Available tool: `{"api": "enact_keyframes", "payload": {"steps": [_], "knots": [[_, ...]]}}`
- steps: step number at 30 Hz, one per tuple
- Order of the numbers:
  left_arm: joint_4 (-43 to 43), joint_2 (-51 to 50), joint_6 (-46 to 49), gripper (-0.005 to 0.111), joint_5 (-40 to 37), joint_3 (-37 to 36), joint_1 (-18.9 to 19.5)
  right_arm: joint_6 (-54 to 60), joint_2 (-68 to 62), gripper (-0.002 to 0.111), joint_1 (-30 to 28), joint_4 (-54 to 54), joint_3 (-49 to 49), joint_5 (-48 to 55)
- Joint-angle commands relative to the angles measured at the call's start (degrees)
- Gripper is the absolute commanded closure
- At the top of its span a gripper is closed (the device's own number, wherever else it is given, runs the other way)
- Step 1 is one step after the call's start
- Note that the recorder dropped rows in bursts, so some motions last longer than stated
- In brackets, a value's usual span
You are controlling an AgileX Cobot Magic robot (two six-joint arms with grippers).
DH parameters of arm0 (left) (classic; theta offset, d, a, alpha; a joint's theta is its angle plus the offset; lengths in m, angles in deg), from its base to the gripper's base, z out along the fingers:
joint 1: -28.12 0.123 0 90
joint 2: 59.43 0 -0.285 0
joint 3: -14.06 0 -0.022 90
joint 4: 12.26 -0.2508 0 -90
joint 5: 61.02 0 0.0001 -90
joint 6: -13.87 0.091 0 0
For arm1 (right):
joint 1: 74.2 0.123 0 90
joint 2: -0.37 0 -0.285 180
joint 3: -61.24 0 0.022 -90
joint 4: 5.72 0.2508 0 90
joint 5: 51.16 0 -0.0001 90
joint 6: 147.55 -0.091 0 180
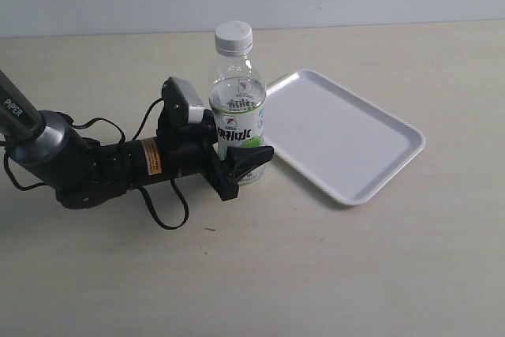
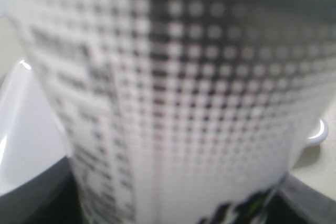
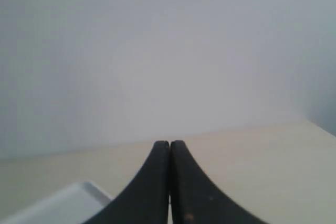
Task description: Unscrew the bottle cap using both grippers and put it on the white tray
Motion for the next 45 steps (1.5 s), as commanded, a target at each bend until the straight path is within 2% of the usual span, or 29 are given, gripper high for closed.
{"api": "enact_keyframes", "payload": {"steps": [1,4,7,9,11,12,14,15,16,17,18,19,22,24,26,30,33,39,45], "knots": [[0.2,0.0,0.1,0.105,0.8,0.2,-0.3,-1.3,0.3,0.108,-0.4,1.4,0.3,-10.6],[0.2,0.0,0.1,0.105,0.8,0.2,-0.3,-2.1,0.3,0.108,-0.4,3.0,0.3,-17.0],[0.2,0.0,0.1,0.105,0.8,0.2,-0.3,-10.4,0.3,0.108,-0.4,7.0,0.3,-24.4],[0.2,0.0,0.1,0.105,0.8,0.2,-0.3,-13.9,-0.6,0.108,-0.4,7.9,-5.3,-25.4],[0.2,0.0,0.1,0.105,0.8,0.2,-0.3,-14.4,-10.3,0.108,-0.4,7.9,-17.9,-23.7],[0.2,0.0,0.1,0.105,0.8,0.2,-0.3,-14.4,-14.0,0.108,-0.4,7.7,-22.1,-21.3],[0.2,0.0,0.1,0.105,0.8,0.2,-0.3,-14.4,-25.9,0.108,-0.4,4.8,-35.6,-8.0],[0.2,0.0,0.1,0.105,0.8,0.2,-0.3,-14.2,-34.1,0.108,-0.4,3.6,-44.5,3.4],[0.2,0.0,0.1,0.105,0.8,0.2,-0.3,-12.4,-38.5,0.108,-0.4,3.7,-49.4,10.0],[0.2,0.0,0.1,0.105,0.8,0.2,-0.3,-5.2,-46.9,0.108,-0.4,5.9,-58.6,21.4],[0.2,0.0,0.1,0.105,0.8,0.2,-0.3,-0.7,-51.0,0.108,-0.4,8.5,-63.0,27.3],[0.2,0.0,0.1,0.105,0.8,0.2,-0.3,7.8,-58.0,0.108,-0.4,15.7,-70.6,39.2],[0.2,0.0,0.1,0.105,0.8,0.2,-0.3,18.8,-67.8,0.108,-0.4,27.8,-81.4,53.7],[0.1,0.0,0.1,0.105,0.8,0.2,-0.3,22.3,-73.3,0.108,-0.3,34.5,-86.7,59.6],[0.0,0.0,0.1,0.105,0.8,0.2,-0.3,23.2,-77.0,0.108,2.0,36.4,-91.8,63.7],[-0.1,0.0,0.1,0.105,0.8,0.2,-0.3,18.7,-83.0,0.108,9.6,26.3,-100.8,68.7],[-0.4,0.0,0.1,0.105,0.8,0.2,-0.3,16.9,-87.0,0.108,15.2,24.6,-105.9,68.7],[-0.9,0.0,0.1,0.105,0.8,0.2,-0.3,15.9,-94.1,0.108,25.3,23.3,-111.1,68.7],[-1.1,0.0,2.9,0.105,0.8,0.2,-0.3,13.8,-101.8,0.108,32.0,20.8,-111.5,68.7]]}}
